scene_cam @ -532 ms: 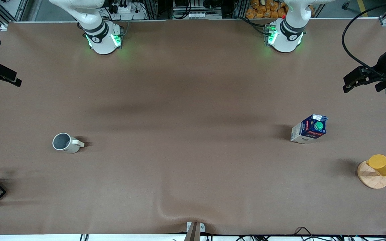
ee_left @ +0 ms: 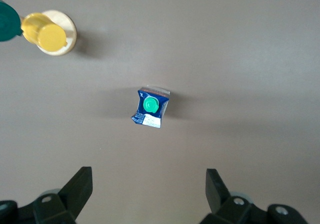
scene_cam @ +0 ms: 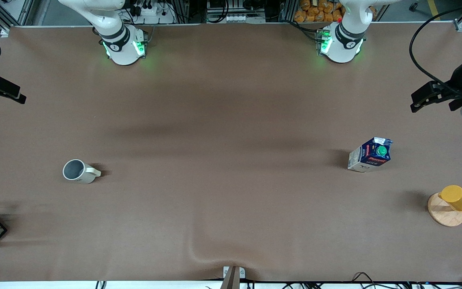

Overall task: Place milk next to cup
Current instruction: 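Grasp the milk carton with the left gripper while the right gripper reaches the mug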

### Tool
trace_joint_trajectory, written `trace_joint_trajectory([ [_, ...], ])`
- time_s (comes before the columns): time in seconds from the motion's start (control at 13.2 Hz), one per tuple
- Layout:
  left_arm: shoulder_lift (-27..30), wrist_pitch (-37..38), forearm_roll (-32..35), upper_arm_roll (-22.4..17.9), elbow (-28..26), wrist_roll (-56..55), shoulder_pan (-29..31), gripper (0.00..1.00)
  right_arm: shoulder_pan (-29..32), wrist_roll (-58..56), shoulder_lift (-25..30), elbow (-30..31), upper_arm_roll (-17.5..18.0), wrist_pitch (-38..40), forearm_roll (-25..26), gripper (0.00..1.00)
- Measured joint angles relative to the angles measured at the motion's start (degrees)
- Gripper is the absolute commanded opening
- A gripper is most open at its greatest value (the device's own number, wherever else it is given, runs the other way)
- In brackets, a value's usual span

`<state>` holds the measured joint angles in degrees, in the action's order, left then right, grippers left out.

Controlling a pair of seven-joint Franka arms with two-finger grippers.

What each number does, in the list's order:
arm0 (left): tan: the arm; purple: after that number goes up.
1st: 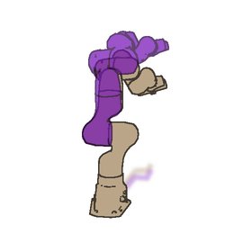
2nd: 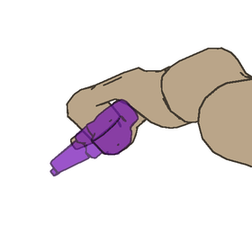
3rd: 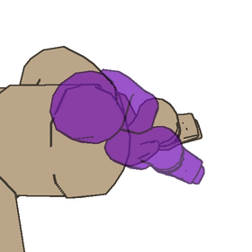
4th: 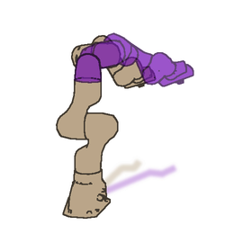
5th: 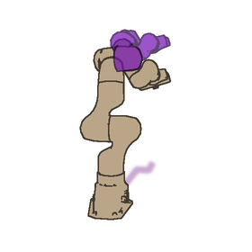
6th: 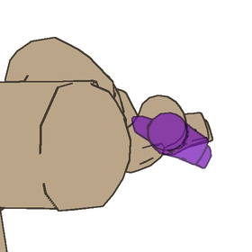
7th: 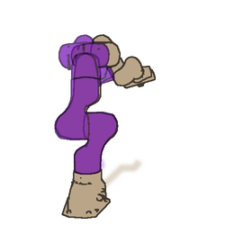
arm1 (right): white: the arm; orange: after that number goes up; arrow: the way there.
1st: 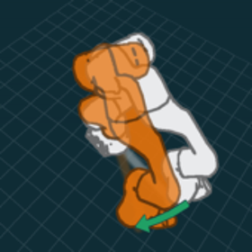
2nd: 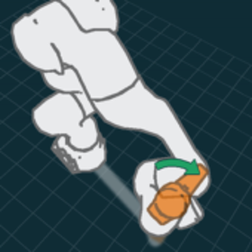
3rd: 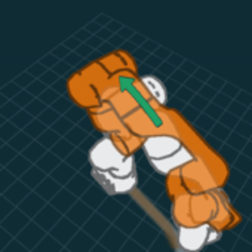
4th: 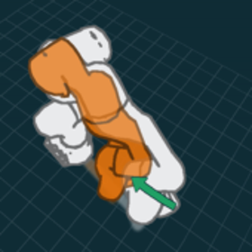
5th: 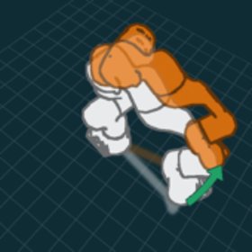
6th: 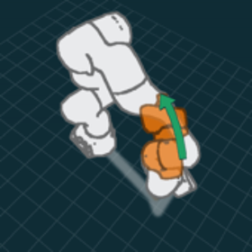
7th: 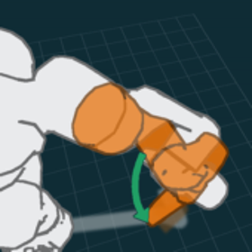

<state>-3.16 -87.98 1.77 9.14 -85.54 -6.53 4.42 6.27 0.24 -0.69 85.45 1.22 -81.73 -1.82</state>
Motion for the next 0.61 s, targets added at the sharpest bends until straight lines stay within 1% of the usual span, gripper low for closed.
trace_joint_trajectory([
  [0.15, -1.1, -3.5, 0.1, 0.0, -3.6, 0.0, 0.0, 1.00, -0.1, -0.1, -0.2, 0.0, 0.1, 0.1, -0.1, 1.00],
  [0.3, -0.9, -9.3, 0.2, 0.0, -9.3, 1.3, 0.1, 1.00, -0.6, -0.4, -0.9, 0.0, 0.4, 0.3, -0.3, 1.00],
  [0.46, -0.8, -14.6, 0.5, 0.0, -14.3, 5.7, 0.2, 1.00, -2.7, -0.6, -2.8, 0.1, 0.5, 0.4, -0.3, 1.00],
  [0.61, -0.7, -19.9, 0.7, -0.1, -18.7, 7.8, 0.9, 1.00, -4.8, -0.6, -5.4, 0.1, 0.5, 0.3, -0.3, 1.00],
])
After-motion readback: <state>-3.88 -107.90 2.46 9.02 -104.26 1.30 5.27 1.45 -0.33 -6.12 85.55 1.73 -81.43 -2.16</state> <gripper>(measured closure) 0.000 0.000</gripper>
